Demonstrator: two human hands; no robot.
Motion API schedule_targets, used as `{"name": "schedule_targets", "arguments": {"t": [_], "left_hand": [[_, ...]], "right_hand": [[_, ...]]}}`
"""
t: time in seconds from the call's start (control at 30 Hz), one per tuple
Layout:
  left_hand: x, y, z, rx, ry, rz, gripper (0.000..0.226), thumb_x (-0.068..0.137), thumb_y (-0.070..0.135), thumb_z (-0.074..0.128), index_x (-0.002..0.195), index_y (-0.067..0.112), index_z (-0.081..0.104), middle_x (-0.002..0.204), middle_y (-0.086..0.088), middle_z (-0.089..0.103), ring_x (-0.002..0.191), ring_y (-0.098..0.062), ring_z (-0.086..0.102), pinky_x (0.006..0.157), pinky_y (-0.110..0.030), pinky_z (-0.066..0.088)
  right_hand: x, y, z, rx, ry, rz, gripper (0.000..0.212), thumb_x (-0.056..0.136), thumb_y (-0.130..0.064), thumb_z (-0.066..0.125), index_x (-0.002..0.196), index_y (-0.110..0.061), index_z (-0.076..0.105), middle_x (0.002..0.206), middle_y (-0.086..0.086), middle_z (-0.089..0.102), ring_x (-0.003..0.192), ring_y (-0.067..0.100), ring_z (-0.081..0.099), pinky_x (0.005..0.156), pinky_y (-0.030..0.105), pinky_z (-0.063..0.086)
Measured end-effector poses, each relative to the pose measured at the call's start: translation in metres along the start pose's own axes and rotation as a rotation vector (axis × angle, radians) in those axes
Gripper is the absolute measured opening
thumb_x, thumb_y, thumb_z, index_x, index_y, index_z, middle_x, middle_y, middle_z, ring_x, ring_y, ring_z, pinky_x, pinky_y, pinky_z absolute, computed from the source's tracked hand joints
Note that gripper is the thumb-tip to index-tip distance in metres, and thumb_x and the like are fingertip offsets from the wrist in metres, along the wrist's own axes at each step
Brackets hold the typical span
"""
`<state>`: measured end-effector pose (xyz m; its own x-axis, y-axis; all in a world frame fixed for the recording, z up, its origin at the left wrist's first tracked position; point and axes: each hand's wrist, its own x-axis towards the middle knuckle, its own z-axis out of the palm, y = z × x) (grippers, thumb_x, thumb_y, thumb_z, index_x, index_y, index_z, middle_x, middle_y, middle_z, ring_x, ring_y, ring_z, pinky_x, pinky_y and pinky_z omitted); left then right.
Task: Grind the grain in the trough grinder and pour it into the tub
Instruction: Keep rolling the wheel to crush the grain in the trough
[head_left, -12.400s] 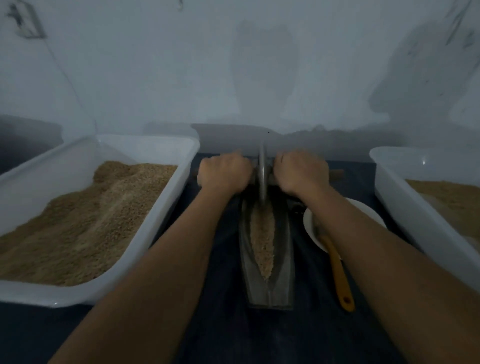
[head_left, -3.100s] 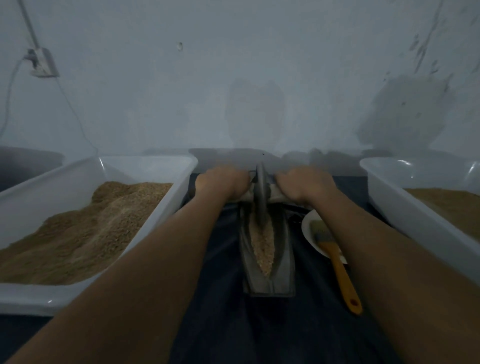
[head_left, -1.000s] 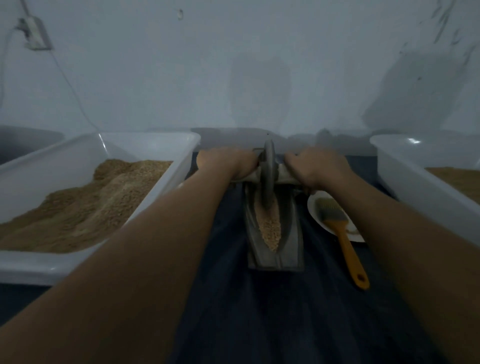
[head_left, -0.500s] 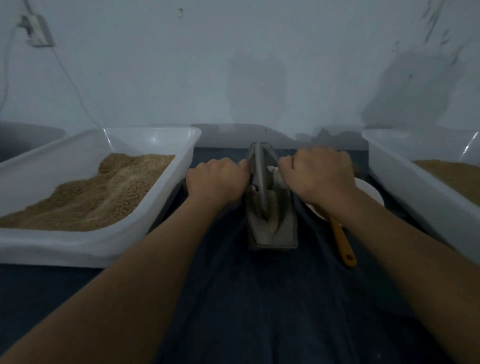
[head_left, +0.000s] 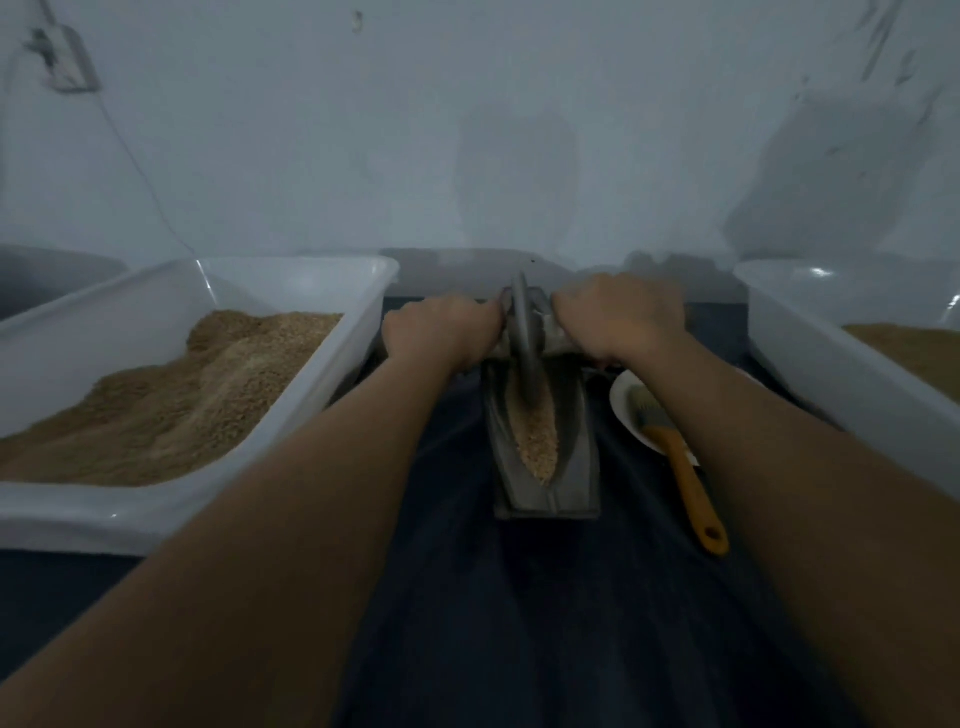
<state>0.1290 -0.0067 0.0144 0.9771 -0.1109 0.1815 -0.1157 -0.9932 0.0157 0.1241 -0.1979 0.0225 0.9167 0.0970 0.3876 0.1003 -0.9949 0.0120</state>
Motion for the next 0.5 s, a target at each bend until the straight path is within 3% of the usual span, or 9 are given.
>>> {"name": "schedule_targets", "arguments": {"t": [0.1,0.2,0.27,0.3,0.37,0.43,0.5], "left_hand": [[-0.045,0.005,-0.002,0.158,0.159,0.11,0.039,0.104,0.038,0.019,0.103,0.018,0.053,0.089,-0.005,0.052,0.076,-0.025,0.046,0.062,-0.036,0.034],[-0.092,0.012,-0.01,0.223,0.381,0.195,0.048,0.088,0.03,-0.003,0.077,0.017,0.041,0.068,0.001,0.039,0.058,-0.02,0.035,0.054,-0.033,0.023],[-0.112,0.014,-0.014,0.233,0.445,0.205,0.043,0.083,0.025,-0.008,0.069,0.019,0.032,0.062,0.003,0.032,0.052,-0.018,0.029,0.058,-0.034,0.027],[-0.114,0.013,-0.013,0.227,0.446,0.208,0.041,0.084,0.024,-0.007,0.07,0.019,0.031,0.062,0.004,0.031,0.053,-0.018,0.03,0.061,-0.034,0.029],[-0.104,0.01,-0.011,0.171,0.406,0.211,0.043,0.084,0.025,-0.008,0.077,0.019,0.034,0.07,0.003,0.034,0.061,-0.02,0.037,0.064,-0.035,0.033],[-0.079,0.008,-0.005,0.15,0.355,0.178,0.044,0.089,0.031,-0.003,0.083,0.019,0.038,0.082,0.0,0.045,0.07,-0.023,0.042,0.066,-0.035,0.036],[-0.044,0.006,0.003,0.144,0.257,0.122,0.043,0.097,0.037,0.009,0.087,0.02,0.047,0.096,-0.003,0.058,0.077,-0.023,0.045,0.068,-0.036,0.036]], "right_hand": [[-0.043,-0.001,-0.007,0.013,0.042,0.029,0.054,0.095,-0.044,0.009,0.072,-0.015,0.048,0.077,0.001,0.051,0.07,0.023,0.046,0.062,0.033,0.028],[-0.09,0.013,-0.013,-0.109,0.121,-0.145,0.023,0.098,-0.032,0.035,0.08,-0.018,0.037,0.071,0.0,0.042,0.061,0.021,0.038,0.055,0.035,0.028],[-0.112,0.014,-0.021,-0.126,0.145,-0.22,0.019,0.088,-0.012,0.055,0.08,-0.013,0.038,0.063,0.004,0.037,0.053,0.019,0.034,0.049,0.03,0.03],[-0.116,0.016,-0.021,-0.076,0.148,-0.24,0.015,0.083,-0.007,0.056,0.081,-0.009,0.042,0.061,0.006,0.036,0.051,0.019,0.033,0.048,0.029,0.031],[-0.11,0.016,-0.021,-0.059,0.1,-0.23,0.011,0.086,-0.02,0.04,0.082,-0.01,0.043,0.062,0.003,0.034,0.052,0.019,0.032,0.05,0.029,0.029],[-0.093,0.014,-0.011,-0.098,0.117,-0.214,0.036,0.08,-0.036,0.007,0.08,-0.017,0.037,0.065,-0.001,0.035,0.054,0.019,0.029,0.051,0.03,0.023],[-0.063,0.013,-0.003,-0.118,0.133,-0.138,0.048,0.076,-0.041,-0.006,0.08,-0.018,0.037,0.068,0.0,0.036,0.057,0.02,0.03,0.051,0.032,0.02]]}}
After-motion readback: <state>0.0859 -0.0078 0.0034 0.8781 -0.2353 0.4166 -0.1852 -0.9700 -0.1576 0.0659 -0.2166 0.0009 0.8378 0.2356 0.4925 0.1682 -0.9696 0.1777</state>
